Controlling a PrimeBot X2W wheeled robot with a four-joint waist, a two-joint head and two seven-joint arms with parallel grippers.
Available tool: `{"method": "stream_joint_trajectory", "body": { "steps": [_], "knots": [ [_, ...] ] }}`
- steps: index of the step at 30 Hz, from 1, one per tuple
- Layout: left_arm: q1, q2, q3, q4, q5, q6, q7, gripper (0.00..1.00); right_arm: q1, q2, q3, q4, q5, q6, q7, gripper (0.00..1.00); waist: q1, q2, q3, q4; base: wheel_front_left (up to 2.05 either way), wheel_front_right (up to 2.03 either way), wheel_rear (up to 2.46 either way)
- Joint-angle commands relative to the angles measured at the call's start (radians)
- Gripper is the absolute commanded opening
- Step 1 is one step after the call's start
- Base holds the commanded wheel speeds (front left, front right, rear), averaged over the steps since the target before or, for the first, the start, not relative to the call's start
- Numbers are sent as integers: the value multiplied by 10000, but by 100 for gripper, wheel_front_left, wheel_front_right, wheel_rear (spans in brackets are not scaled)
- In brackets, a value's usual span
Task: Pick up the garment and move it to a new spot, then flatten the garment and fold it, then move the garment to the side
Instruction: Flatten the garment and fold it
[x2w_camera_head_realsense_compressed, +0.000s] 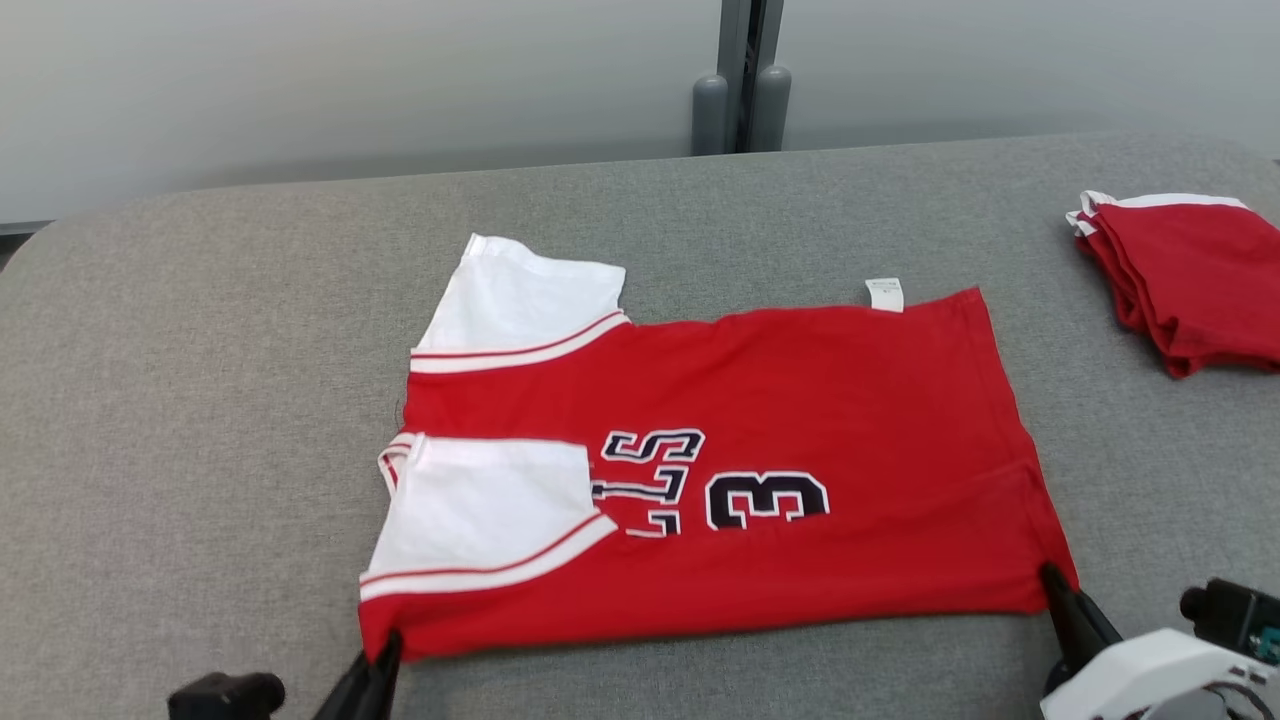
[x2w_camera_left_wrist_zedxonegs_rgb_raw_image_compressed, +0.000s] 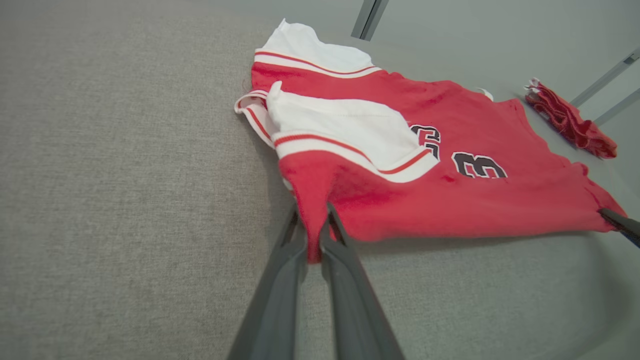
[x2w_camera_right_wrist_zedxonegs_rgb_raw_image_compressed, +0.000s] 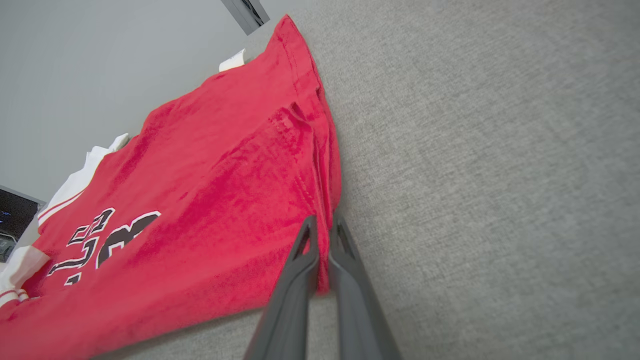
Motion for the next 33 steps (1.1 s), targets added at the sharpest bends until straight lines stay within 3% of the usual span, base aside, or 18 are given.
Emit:
{"method": "stream_joint_trajectory", "body": {
  "steps": [1,9,10,11,12,13,23,33],
  "knots": [
    [322,19,-15,-237,3,143,128,0,358,-41,-142,-318,-117,1,162,0,0,0,-15,-21,0,0,0],
    [1103,-324,-116,-311,-481,375,356,0,1427,303,-907,-1437,-374,1,830,1,0,0,-40,-102,0,0,0],
    [1079,-363,-124,-175,-523,373,354,17,1472,338,-977,-1486,-437,1,845,27,0,0,-52,-114,0,0,0],
    [1031,-392,-127,-37,-563,344,312,40,1497,374,-1025,-1523,-502,1,877,56,0,0,-59,-131,0,0,0],
    [990,-416,-107,90,-581,350,282,80,1513,398,-1062,-1575,-534,1,891,98,0,0,-64,-150,0,0,0],
    [966,-427,-96,233,-616,346,276,100,1534,418,-1097,-1636,-568,1,901,100,0,0,-69,-174,0,0,0],
    [380,-57,471,686,-576,230,-316,100,1572,498,-1955,-2135,-1050,3,699,100,0,0,13,-333,0,0,0],
    [-3127,939,82,1148,135,-269,951,100,558,468,-1770,-3176,-1637,3,791,100,0,0,643,-474,0,0,0]
  ]
}}
